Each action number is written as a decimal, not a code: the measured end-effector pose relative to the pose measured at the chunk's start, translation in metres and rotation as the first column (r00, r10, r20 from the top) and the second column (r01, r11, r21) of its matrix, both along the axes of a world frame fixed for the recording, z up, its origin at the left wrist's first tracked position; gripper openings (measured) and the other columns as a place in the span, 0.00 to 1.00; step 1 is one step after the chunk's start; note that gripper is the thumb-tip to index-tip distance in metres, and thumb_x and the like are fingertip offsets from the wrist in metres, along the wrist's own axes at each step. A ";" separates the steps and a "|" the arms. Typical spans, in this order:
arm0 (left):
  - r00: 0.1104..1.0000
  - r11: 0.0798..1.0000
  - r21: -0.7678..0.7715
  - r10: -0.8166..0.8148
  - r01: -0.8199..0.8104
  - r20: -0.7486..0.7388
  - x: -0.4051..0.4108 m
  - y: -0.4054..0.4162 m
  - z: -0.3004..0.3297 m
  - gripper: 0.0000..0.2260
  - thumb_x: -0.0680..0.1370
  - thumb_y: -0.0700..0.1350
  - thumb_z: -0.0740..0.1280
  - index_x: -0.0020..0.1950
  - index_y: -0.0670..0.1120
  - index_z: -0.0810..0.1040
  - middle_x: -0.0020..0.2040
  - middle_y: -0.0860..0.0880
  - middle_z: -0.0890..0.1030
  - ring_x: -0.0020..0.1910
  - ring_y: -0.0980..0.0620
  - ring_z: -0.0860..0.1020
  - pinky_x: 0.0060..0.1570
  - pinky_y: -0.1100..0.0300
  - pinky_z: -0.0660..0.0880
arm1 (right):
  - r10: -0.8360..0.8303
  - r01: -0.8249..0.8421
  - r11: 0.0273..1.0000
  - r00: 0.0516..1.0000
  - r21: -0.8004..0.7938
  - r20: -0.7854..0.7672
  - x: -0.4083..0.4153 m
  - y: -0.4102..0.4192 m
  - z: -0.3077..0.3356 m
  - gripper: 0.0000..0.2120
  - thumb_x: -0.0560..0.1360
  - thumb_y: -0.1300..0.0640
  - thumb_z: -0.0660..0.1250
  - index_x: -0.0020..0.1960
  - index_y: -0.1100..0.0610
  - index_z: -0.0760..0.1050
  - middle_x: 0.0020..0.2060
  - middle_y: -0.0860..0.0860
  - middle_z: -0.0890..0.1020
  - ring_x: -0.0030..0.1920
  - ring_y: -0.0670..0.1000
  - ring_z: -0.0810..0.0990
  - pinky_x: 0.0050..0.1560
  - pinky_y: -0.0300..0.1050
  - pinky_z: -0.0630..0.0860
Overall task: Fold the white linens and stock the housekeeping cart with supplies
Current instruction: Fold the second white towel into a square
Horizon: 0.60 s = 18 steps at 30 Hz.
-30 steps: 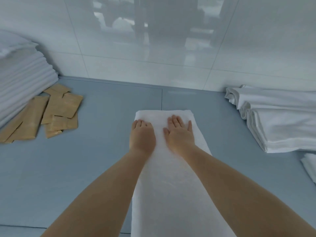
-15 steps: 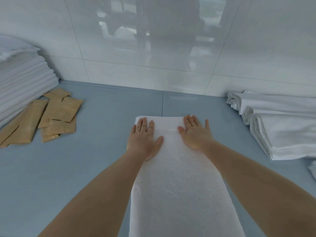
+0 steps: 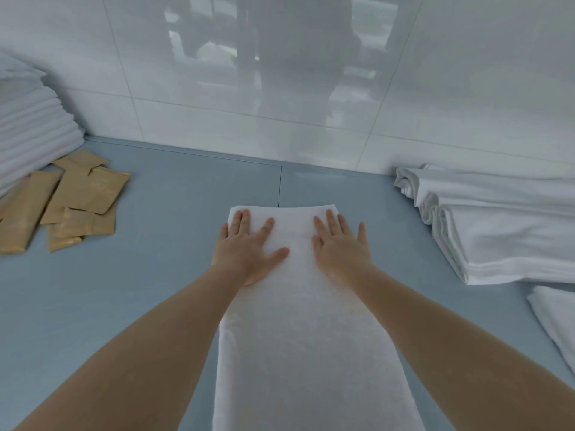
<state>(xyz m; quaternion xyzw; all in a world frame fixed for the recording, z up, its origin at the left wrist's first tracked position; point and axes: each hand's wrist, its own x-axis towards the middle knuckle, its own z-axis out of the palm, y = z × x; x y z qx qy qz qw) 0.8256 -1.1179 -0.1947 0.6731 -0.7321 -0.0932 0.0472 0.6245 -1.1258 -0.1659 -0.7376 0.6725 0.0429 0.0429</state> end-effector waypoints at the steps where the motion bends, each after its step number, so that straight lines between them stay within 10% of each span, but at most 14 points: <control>1: 1.000 1.000 -0.004 0.000 0.000 0.009 0.000 0.000 0.001 0.37 0.70 0.74 0.42 0.77 0.62 0.43 0.79 0.43 0.41 0.77 0.47 0.38 0.74 0.48 0.39 | 0.032 -0.031 0.999 0.999 -0.034 0.040 0.008 0.017 -0.004 0.25 0.82 0.45 0.40 0.78 0.44 0.40 0.78 0.46 0.40 0.77 0.49 0.38 0.72 0.61 0.33; 7: 0.999 0.985 -0.167 0.037 -0.039 -0.012 -0.021 0.028 0.013 0.23 0.82 0.56 0.49 0.76 0.52 0.62 0.77 0.42 0.59 0.77 0.46 0.52 0.73 0.47 0.38 | -0.027 0.027 1.000 0.993 -0.002 0.116 0.023 0.092 -0.021 0.26 0.78 0.35 0.40 0.74 0.34 0.37 0.77 0.42 0.38 0.76 0.52 0.34 0.71 0.67 0.33; 18: 0.997 0.998 -0.059 0.017 -0.021 -0.075 -0.015 0.049 -0.001 0.30 0.75 0.66 0.37 0.77 0.61 0.46 0.78 0.41 0.43 0.77 0.45 0.40 0.74 0.53 0.38 | 0.197 -0.188 0.979 0.970 -0.074 0.145 0.041 0.049 -0.015 0.25 0.82 0.44 0.45 0.77 0.41 0.43 0.78 0.42 0.46 0.77 0.47 0.43 0.74 0.62 0.38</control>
